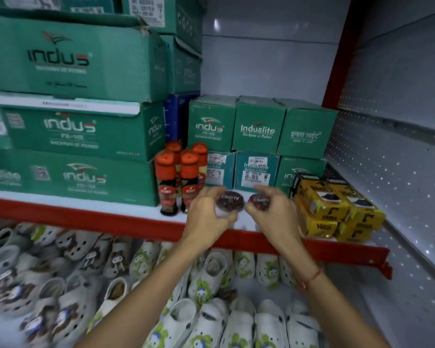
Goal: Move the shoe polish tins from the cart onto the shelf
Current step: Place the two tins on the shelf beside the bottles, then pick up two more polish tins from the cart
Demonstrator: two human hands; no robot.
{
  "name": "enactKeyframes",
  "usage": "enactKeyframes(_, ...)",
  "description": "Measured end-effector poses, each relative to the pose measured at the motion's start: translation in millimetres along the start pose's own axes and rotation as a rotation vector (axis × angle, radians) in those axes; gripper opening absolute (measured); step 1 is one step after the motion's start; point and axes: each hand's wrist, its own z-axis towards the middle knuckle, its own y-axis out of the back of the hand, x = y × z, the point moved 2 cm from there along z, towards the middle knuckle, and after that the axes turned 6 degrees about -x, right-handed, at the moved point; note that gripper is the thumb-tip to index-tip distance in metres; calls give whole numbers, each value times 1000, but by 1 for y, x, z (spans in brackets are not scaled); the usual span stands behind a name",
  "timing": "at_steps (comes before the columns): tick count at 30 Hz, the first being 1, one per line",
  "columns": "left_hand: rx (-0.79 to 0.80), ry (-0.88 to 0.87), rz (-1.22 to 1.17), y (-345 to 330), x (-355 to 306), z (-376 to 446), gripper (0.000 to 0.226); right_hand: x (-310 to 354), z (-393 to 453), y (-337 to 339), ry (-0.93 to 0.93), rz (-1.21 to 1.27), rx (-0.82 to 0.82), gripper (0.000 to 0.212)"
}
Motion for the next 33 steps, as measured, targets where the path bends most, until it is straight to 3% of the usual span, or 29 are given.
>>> enactKeyframes(4, -158, -31, -57, 42, 21, -57, 41, 32, -59, -7, 133, 222, -159, 21)
enactKeyframes(9, -206, 122, 5, 91, 83, -133, 34, 61, -144, -47, 158, 337, -80, 14)
enactKeyframes(16, -234, 403, 128, 140, 189, -246, 32, 74, -269, -147, 219, 368, 382, 17)
enactKeyframes(21, -214, 739, 104, 146, 268, -320, 34, 62, -341, -219, 236, 267, 764, 25)
enactKeyframes(25, -127, 950, 190, 137, 316, -370, 34, 41, -389, -277, 241, 115, 1079, 36)
enactKeyframes(28, -17, 1085, 202, 120, 340, -399, 46, 19, -422, -304, 212, 34, 1265, 43)
enactKeyframes(33, 59, 1284, 216, 89, 384, -435, 54, -15, -463, -344, 243, -118, 1396, 54)
